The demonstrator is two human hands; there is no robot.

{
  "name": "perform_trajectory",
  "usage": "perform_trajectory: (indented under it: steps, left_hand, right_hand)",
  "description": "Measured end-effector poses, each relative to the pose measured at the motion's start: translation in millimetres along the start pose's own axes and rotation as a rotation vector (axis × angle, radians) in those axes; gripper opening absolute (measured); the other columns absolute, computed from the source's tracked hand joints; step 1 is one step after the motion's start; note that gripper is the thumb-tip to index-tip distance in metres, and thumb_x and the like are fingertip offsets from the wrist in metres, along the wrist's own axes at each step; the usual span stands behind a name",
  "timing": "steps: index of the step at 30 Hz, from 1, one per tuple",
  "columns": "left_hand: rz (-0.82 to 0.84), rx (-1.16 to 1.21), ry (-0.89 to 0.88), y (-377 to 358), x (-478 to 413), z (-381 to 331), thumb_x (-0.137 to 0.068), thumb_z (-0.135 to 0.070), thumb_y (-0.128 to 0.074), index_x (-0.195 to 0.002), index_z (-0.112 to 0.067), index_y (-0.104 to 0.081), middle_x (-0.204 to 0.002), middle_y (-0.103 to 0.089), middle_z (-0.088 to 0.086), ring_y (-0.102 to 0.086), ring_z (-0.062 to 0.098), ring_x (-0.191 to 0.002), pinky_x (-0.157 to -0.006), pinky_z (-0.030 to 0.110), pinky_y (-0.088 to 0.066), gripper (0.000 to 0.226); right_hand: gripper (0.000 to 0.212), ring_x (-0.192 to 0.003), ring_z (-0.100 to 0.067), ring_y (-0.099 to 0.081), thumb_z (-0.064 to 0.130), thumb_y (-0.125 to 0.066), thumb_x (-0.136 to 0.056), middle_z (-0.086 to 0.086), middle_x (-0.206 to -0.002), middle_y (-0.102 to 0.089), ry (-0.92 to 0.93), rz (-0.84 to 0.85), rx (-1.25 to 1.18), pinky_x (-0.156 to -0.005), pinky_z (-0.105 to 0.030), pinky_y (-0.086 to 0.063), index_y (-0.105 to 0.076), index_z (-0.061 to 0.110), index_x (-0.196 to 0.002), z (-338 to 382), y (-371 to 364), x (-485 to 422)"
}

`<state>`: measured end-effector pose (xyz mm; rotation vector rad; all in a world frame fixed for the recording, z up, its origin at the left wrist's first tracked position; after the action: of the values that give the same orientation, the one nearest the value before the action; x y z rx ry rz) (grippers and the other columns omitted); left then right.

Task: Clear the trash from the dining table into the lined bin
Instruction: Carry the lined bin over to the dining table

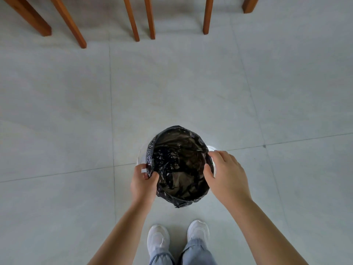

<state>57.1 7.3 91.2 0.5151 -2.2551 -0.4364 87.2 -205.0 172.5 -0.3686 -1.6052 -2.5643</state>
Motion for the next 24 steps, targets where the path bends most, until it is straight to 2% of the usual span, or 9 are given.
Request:
perform_trajectory:
  steps: [2,5,7,11,18,21,24]
  left_hand:
    - [0.007,0.027,-0.017,15.7,14.7,-28.1,-0.075,-0.01,-0.056,-0.092,-0.026,-0.05,-0.066,-0.051,0.001,-0.047,0.019,-0.056,-0.055,0.036,-0.045,0.024]
    - [0.005,0.045,-0.071,40.1,39.6,-75.5,-0.073,-0.013,-0.059,-0.086,-0.031,-0.049,-0.073,-0.055,0.001,-0.053,0.021,-0.064,-0.063,0.043,-0.051,0.024]
    - [-0.006,0.07,-0.09,56.4,55.7,-105.8,-0.072,-0.015,-0.06,-0.084,-0.032,-0.049,-0.076,-0.056,0.0,-0.054,0.017,-0.063,-0.063,0.042,-0.053,0.024]
    - [-0.034,0.109,-0.158,94.5,90.7,-167.2,-0.07,-0.02,-0.063,-0.081,-0.035,-0.049,-0.077,-0.057,-0.005,-0.053,0.007,-0.054,-0.052,0.032,-0.051,0.024]
    - [-0.07,0.166,-0.262,159.2,158.9,-251.6,-0.07,-0.021,-0.067,-0.082,-0.031,-0.049,-0.078,-0.056,-0.006,-0.058,0.014,-0.066,-0.069,0.047,-0.056,0.024]
    - [-0.08,0.215,-0.272,186.2,186.4,-273.7,-0.07,-0.019,-0.067,-0.084,-0.028,-0.051,-0.079,-0.055,-0.004,-0.061,0.02,-0.073,-0.071,0.047,-0.055,0.023]
    - [-0.102,0.266,-0.307,215.2,214.9,-290.7,-0.07,-0.016,-0.066,-0.09,-0.021,-0.055,-0.074,-0.054,-0.003,-0.059,0.018,-0.069,-0.067,0.041,-0.054,0.023]
  right_hand:
    - [0.029,-0.1,-0.03,-0.055,0.02,-0.054,-0.083,-0.009,-0.108,-0.063,-0.001,-0.023,-0.011,-0.081,-0.038,-0.045,-0.055,0.009,-0.11,15.8,29.5,1.5]
    - [0.032,-0.106,-0.029,-0.054,0.02,-0.053,-0.084,-0.009,-0.114,-0.062,0.008,-0.046,-0.028,-0.086,-0.039,-0.045,-0.054,0.01,-0.114,41.3,75.3,3.6]
    - [0.034,-0.109,-0.027,-0.052,0.022,-0.051,-0.086,-0.008,-0.118,-0.06,0.01,-0.059,-0.032,-0.089,-0.039,-0.043,-0.052,0.01,-0.118,55.8,105.6,3.8]
    - [0.036,-0.113,-0.025,-0.05,0.022,-0.05,-0.087,-0.007,-0.122,-0.058,0.025,-0.116,-0.064,-0.093,-0.038,-0.042,-0.05,0.012,-0.121,86.8,170.9,10.8]
    - [0.034,-0.11,-0.026,-0.05,0.021,-0.05,-0.086,-0.009,-0.12,-0.058,0.108,-0.223,-0.119,-0.092,-0.039,-0.041,-0.052,0.01,-0.119,147.8,271.6,36.6]
    - [0.034,-0.11,-0.029,-0.051,0.02,-0.052,-0.086,-0.011,-0.119,-0.059,0.165,-0.263,-0.109,-0.093,-0.041,-0.041,-0.052,0.009,-0.118,172.2,305.7,52.3]
    - [0.034,-0.111,-0.032,-0.052,0.019,-0.054,-0.085,-0.014,-0.119,-0.059,0.237,-0.291,-0.067,-0.094,-0.043,-0.041,-0.054,0.007,-0.117,194.5,336.6,71.9]
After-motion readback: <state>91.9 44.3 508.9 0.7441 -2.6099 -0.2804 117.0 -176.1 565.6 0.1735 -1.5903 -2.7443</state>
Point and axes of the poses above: each hand's wrist, its own x-axis away from the middle knuckle, its own y-axis out of the back of the hand, z = x × y, the point moved 5 cm from there along -x, towards the middle knuckle
